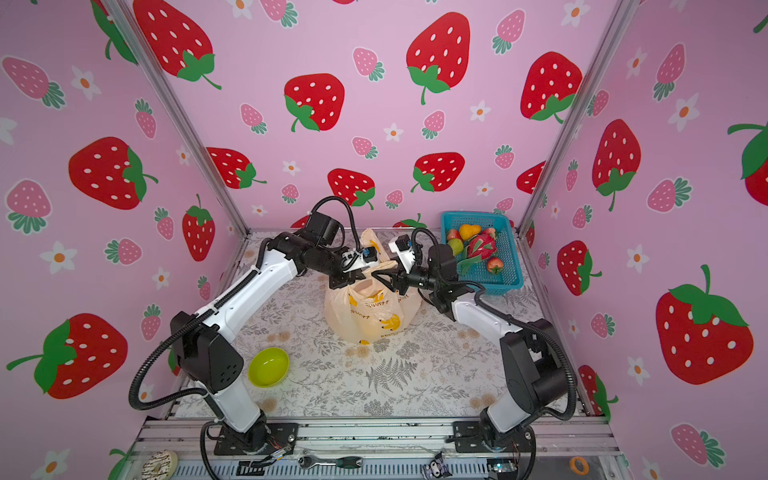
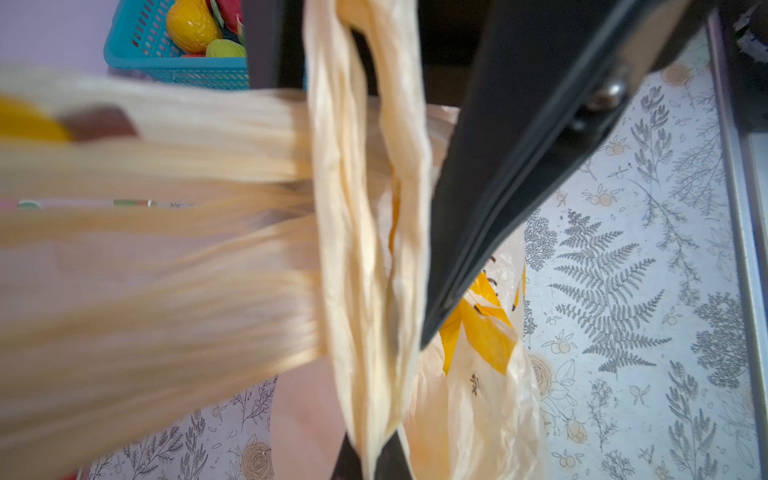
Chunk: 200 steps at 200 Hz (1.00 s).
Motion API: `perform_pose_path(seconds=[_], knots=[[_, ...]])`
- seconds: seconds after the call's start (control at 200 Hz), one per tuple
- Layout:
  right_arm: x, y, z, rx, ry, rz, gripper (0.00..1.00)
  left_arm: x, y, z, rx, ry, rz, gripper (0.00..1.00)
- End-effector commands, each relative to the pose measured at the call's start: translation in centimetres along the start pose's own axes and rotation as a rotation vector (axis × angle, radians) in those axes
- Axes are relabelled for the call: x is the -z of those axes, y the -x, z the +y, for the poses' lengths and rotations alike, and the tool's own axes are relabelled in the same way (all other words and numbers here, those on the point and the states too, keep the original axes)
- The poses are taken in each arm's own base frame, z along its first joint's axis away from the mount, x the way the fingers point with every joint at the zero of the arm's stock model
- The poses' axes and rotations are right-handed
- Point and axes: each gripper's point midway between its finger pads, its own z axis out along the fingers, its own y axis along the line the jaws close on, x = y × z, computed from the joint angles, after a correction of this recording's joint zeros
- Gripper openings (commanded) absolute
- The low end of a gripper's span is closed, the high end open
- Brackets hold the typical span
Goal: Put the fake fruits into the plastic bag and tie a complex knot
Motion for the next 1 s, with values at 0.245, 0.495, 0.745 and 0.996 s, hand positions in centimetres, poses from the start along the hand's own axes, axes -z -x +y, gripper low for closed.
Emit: perform_pose_path(seconds=[0.245, 0.495, 0.745, 0.996], knots=[[0.0, 0.2, -0.2, 0.024, -0.006, -0.014, 0.03, 0.6, 1.0, 0.0, -0.026, 0.000, -0.019, 0.00], [0.5, -0.1, -0.2, 0.057, -0.030, 0.002, 0.00, 2.9, 2.9, 0.2, 0.017, 0.055, -0.151, 0.35], [0.9, -0.4, 0.7, 0.113, -0.003, 0.007, 0.00, 8.1, 6.2, 3.1, 0.295, 0.052, -0.484, 0.72], [1.1, -0.6, 2.1, 0.162, 0.047, -0.011, 0.00, 8.2, 8.3, 5.2, 0.496, -0.086, -0.577, 0.79]])
